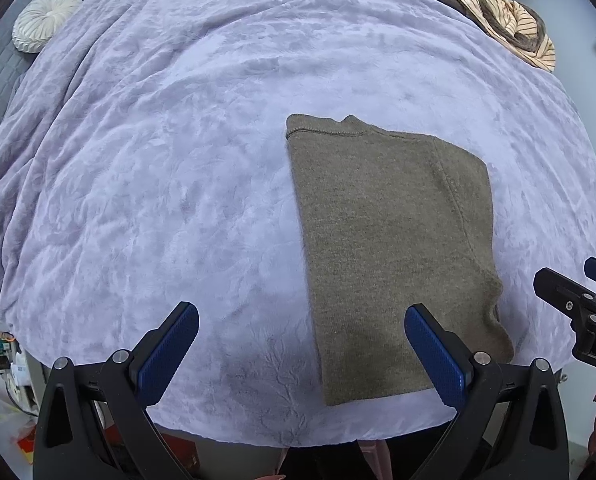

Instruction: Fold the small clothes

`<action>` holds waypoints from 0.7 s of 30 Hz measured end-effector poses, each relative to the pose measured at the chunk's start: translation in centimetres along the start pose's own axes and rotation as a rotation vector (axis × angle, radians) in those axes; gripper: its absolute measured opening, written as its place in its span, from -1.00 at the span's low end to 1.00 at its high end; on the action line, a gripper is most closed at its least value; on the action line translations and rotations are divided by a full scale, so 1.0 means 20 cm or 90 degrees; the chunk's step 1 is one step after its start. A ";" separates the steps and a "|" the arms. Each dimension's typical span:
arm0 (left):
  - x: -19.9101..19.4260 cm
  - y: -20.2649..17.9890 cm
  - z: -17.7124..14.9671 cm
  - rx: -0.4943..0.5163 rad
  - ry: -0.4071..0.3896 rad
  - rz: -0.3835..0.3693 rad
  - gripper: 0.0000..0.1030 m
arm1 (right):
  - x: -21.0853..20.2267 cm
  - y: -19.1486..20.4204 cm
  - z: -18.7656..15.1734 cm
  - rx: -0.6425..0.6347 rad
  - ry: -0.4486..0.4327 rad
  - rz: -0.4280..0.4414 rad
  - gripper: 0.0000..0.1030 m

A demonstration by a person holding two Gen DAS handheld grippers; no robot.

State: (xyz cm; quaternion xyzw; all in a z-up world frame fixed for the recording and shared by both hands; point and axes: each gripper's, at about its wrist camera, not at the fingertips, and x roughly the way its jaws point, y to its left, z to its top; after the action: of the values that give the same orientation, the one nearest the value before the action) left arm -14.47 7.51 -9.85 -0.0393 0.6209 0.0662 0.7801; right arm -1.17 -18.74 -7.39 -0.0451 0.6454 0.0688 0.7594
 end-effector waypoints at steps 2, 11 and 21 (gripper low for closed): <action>0.00 0.00 0.00 -0.001 0.000 -0.001 1.00 | 0.00 0.00 0.00 -0.001 0.001 0.000 1.00; 0.00 0.01 0.00 -0.001 -0.001 0.001 1.00 | 0.00 0.00 0.00 -0.002 0.002 -0.003 1.00; -0.02 0.02 -0.02 -0.006 -0.005 0.001 1.00 | 0.00 -0.01 -0.02 -0.003 0.003 -0.008 1.00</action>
State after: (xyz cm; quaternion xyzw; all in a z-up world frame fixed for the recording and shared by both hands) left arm -14.95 7.93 -9.58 -0.0419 0.6175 0.0697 0.7824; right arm -1.48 -18.92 -7.43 -0.0508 0.6466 0.0654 0.7583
